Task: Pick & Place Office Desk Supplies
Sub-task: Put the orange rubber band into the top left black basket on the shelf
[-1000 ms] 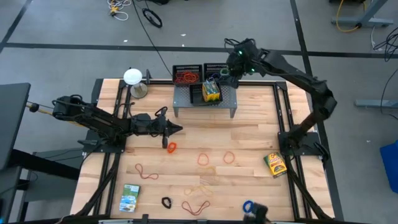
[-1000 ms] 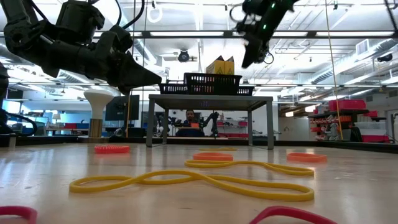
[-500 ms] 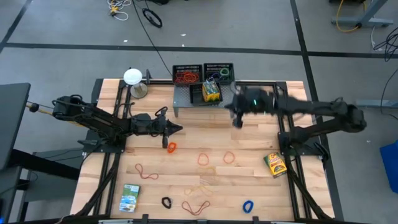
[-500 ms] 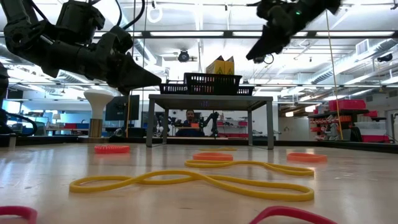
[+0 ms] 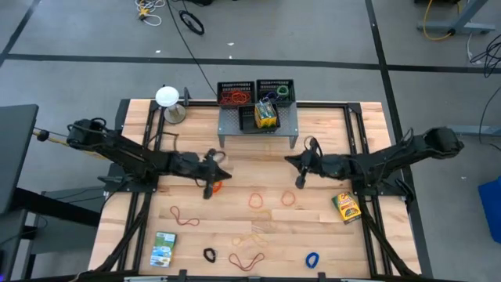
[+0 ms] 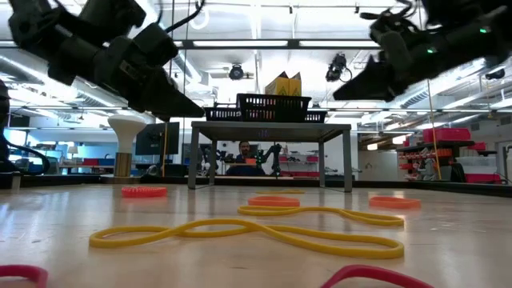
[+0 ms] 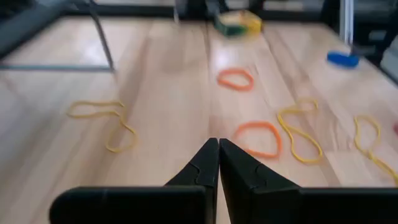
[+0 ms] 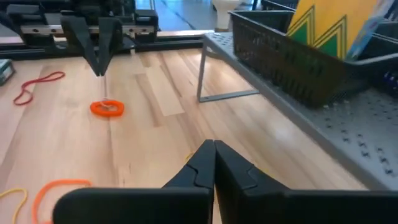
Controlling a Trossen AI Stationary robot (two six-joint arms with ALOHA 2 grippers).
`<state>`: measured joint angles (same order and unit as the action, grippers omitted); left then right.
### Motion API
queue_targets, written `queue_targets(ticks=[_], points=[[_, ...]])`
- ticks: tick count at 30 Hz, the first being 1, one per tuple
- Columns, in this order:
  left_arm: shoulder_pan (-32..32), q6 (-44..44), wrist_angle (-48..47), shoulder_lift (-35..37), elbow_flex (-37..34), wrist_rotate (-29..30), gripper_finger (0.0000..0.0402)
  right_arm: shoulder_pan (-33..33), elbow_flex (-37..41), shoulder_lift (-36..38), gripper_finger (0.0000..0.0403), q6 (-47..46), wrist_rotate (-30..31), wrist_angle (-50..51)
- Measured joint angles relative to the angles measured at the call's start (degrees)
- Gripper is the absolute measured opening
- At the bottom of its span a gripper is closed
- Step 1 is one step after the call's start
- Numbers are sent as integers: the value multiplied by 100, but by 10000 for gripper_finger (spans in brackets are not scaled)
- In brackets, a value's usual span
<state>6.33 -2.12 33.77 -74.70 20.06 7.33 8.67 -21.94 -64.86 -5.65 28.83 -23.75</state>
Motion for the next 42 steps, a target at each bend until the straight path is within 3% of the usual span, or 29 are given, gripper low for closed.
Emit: queue_targets(ticks=[3, 10, 20, 27, 32, 36, 42], points=[[295, -19, -422, -226, 375, 332, 11, 277, 293, 0, 9, -29, 285, -419], [813, -177, -486, -1459, 1210, 366, 15, 729, 926, 0, 11, -231, 393, -1432], [1175, -185, -2558, -2800, 3114, 277, 84, 965, 1076, 0, 11, -267, 410, -1661], [1131, 67, -3035, -3556, 3901, 610, 103, 990, 1076, 0, 11, -185, 410, -1668], [892, 143, -3297, -3776, 4046, -111, 103, 988, 1076, 0, 11, -94, 408, -1667], [828, 161, -3384, -3781, 4054, -278, 87, 988, 1076, -2, 11, -94, 406, -1647], [791, 101, -3550, -3719, 4056, -305, 10, 988, 1076, -2, 11, -53, 403, -1632]])
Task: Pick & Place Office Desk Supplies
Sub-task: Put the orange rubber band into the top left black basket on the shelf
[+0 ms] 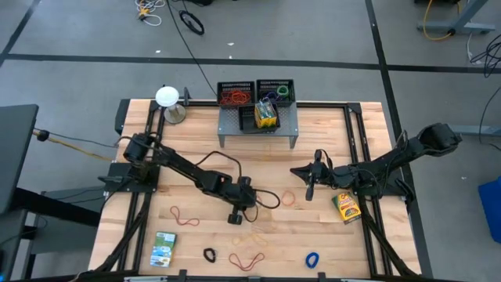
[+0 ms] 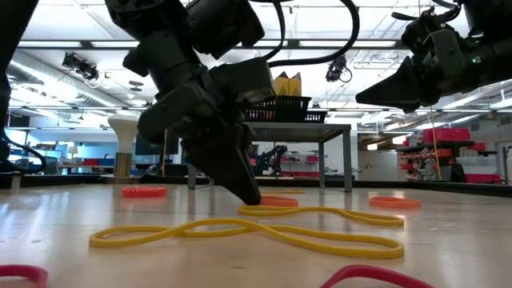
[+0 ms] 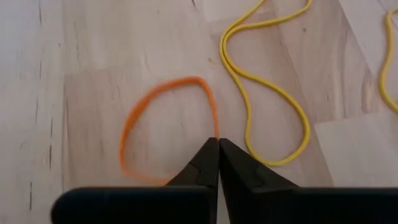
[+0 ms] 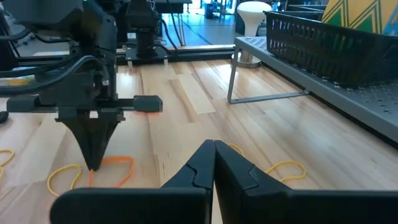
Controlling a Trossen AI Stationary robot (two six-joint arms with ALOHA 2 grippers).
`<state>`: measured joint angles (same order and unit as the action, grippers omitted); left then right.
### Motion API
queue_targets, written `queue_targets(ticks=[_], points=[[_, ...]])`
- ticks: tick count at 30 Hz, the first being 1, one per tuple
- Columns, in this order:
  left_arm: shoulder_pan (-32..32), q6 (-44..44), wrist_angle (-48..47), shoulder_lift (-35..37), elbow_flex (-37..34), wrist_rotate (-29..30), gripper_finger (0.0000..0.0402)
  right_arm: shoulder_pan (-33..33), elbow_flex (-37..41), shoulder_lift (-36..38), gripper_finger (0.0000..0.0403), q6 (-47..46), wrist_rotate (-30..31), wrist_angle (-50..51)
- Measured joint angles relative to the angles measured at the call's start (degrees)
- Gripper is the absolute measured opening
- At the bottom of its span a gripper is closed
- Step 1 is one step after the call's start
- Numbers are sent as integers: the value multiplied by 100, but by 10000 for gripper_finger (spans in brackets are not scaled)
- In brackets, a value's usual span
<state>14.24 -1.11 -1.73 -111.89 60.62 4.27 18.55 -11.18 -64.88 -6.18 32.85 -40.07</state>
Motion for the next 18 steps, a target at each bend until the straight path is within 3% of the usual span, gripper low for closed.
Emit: queue_targets(ticks=[4, 9, 18], points=[[2, -24, -142, 326, -27, 43, 5, 0, 0, 0, 11, 55, -1, 0], [-73, -62, -455, 1248, -17, 541, 4, 0, 0, 0, 11, 59, -1, 2], [-545, -140, -1203, 3221, -15, 2016, 5, 0, 0, 0, 11, 64, -1, -13]])
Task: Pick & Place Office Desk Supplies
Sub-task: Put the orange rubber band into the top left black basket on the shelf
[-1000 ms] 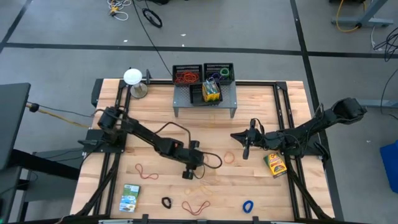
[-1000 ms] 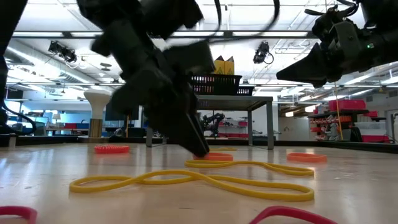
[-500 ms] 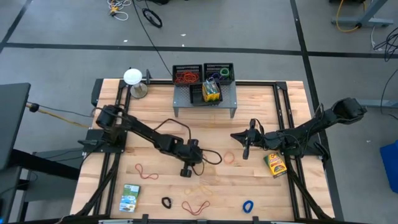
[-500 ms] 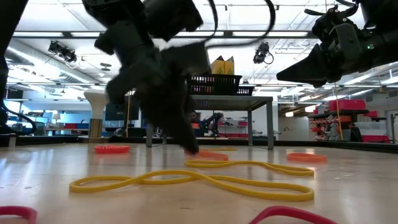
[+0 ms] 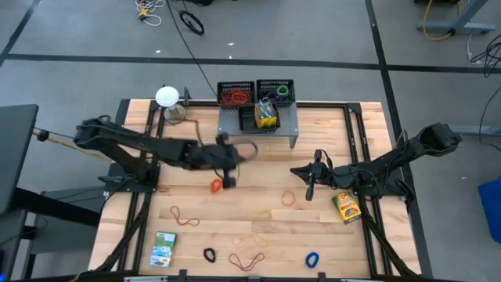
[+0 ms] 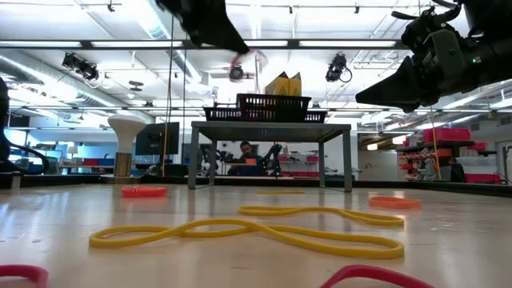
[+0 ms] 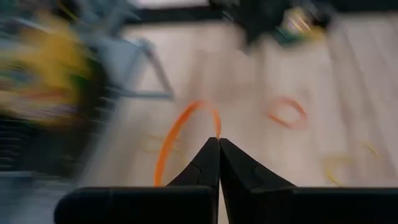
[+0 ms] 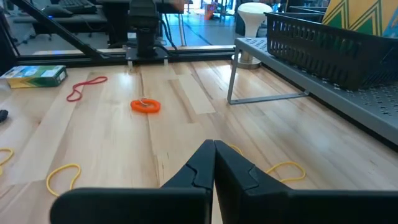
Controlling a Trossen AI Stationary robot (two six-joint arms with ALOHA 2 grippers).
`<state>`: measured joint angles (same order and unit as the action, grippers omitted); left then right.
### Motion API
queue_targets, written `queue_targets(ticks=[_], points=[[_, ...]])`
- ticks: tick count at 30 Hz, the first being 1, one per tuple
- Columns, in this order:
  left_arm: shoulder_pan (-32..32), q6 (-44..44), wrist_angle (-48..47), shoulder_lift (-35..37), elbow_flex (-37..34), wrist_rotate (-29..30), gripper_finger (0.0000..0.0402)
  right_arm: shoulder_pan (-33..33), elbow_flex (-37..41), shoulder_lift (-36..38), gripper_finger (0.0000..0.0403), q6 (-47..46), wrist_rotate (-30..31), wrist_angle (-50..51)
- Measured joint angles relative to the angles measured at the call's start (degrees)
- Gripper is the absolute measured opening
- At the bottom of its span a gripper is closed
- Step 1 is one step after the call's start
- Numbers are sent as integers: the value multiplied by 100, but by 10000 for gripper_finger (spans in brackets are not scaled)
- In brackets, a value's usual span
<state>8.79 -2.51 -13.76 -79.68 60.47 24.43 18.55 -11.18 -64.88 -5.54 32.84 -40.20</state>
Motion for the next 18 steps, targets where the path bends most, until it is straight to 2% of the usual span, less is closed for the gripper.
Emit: queue_targets(ticks=[4, 8, 13, 18], points=[[-666, 407, -63, 564, 0, 110, 5, -2, 0, 0, 11, -2, 0, -6], [-1684, 1005, -114, 743, 165, 62, 6, -2, 0, 0, 11, -2, 0, -27], [-3087, 1547, -152, 461, 605, -949, 6, -2, 0, 0, 11, -4, 1, -29], [-4083, 1652, -155, -156, 968, -1855, 6, -14, 0, 0, 11, -5, 2, -29]])
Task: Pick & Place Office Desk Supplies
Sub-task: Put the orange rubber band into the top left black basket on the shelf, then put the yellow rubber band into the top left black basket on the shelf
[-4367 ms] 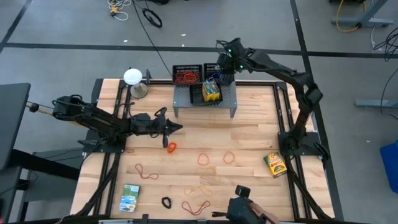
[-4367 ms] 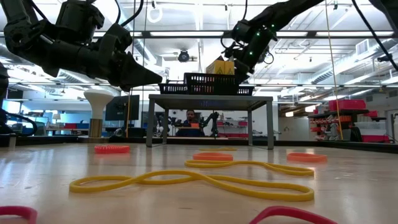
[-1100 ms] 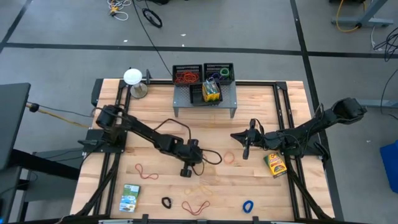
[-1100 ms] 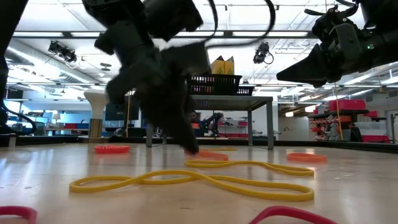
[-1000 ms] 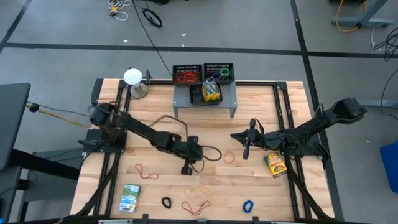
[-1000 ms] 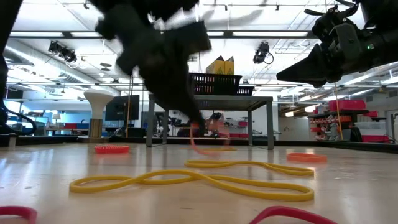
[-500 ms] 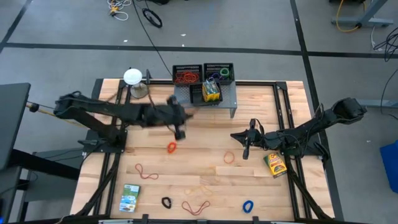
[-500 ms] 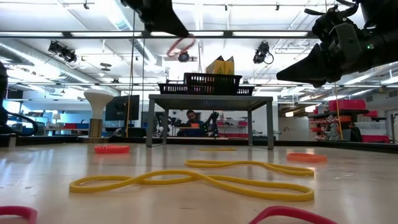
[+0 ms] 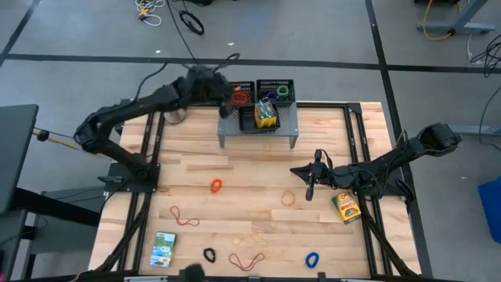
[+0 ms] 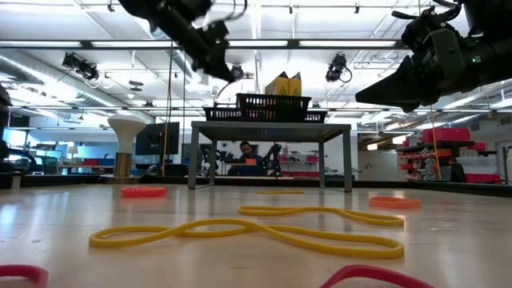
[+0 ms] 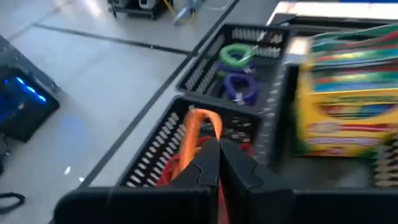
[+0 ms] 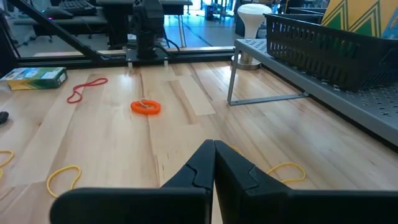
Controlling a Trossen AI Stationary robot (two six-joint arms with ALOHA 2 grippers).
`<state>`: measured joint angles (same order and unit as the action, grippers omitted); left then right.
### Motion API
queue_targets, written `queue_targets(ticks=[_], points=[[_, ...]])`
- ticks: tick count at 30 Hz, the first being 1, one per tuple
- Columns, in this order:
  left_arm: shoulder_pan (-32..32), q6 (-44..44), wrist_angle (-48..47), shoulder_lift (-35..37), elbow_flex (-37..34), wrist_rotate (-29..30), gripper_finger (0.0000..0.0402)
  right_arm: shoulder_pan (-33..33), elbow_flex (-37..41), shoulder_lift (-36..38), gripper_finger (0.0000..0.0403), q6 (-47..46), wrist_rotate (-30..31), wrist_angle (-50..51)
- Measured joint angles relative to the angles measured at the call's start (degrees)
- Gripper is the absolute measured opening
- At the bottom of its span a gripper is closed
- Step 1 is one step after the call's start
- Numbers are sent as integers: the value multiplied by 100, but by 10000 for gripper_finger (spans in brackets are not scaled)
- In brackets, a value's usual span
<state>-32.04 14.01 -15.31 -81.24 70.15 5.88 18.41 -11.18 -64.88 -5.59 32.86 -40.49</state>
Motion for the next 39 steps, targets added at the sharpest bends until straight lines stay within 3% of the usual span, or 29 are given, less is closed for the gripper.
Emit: queue_targets(ticks=[6, 13, 21, 30, 34, 39], points=[[-502, 191, -14, -794, 248, -363, 7, 1, 0, 0, 11, -4, 0, 0], [-502, 251, -42, -1135, 308, -532, 38, 1, 0, 0, 11, -1, 0, 0], [-382, 206, -33, -1045, 313, -404, 100, 1, 0, -1, 11, -1, 0, 0], [137, 399, -462, -251, 287, -311, 107, 1, 0, -2, 11, -12, 0, 2], [572, 363, -532, 213, -272, -568, 87, 1, 0, -2, 11, 1, 0, 4], [1286, 140, 602, 687, -1608, -605, 40, 1, 0, -2, 11, 234, 0, 7]])
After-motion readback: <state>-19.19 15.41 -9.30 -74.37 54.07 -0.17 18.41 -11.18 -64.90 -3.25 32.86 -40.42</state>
